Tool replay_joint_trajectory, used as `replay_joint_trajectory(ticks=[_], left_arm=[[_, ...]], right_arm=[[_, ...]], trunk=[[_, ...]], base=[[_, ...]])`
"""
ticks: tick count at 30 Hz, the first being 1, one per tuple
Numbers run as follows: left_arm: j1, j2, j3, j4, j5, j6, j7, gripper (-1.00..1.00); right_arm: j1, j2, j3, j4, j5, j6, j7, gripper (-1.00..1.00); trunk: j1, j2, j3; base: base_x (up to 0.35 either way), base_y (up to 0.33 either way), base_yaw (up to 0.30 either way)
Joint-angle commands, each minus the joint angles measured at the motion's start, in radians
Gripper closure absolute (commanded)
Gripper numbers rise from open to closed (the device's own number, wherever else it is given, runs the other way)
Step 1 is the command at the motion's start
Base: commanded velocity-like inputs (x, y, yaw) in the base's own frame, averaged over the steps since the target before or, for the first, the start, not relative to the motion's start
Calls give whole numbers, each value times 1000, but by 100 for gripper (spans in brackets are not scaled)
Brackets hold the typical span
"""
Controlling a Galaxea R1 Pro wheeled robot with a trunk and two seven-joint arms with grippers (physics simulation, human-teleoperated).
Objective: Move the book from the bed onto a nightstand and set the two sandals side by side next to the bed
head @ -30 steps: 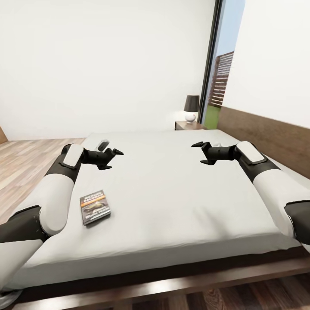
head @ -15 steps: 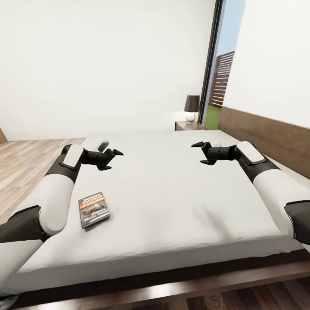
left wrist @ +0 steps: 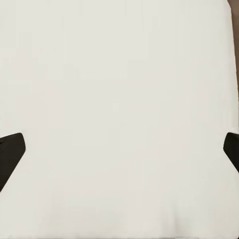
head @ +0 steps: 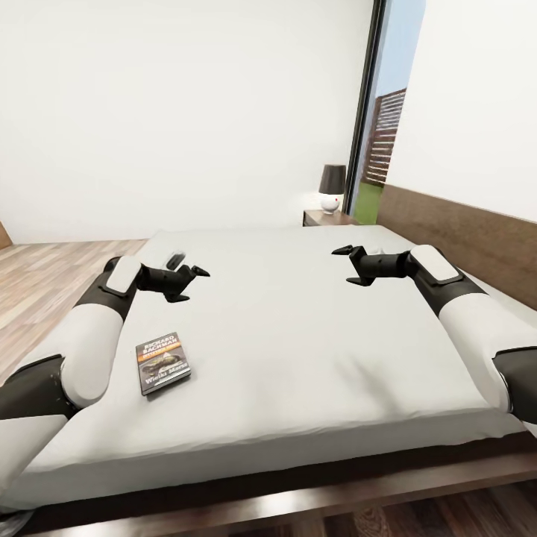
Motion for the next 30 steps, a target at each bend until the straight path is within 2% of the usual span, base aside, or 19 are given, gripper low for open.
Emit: replay_joint_trajectory(ticks=[1, 9, 18, 25, 30], left_arm=[[-1, 6, 5, 17, 12, 3, 10, -100], [-2, 46, 5, 101, 9, -21, 9, -100], [-2, 89, -2, 158, 8, -33, 6, -100], [-1, 132, -4, 205, 8, -56, 2, -100], [-1, 149, -4, 219, 8, -67, -1, -100]], right_arm=[[-1, -1, 5, -2, -12, 5, -8, -100], [-1, -2, 3, -3, -16, 27, -8, -100], [-1, -4, 3, -3, -16, 37, -8, -100], [-1, -4, 3, -3, -15, 39, -8, -100], [-1, -4, 4, -3, -14, 39, -8, -100]], trunk=[[0, 0, -1], [0, 0, -1], [0, 0, -1], [0, 0, -1], [0, 0, -1]], base=[[0, 0, 0], [0, 0, 0], [0, 0, 0], [0, 0, 0], [0, 0, 0]])
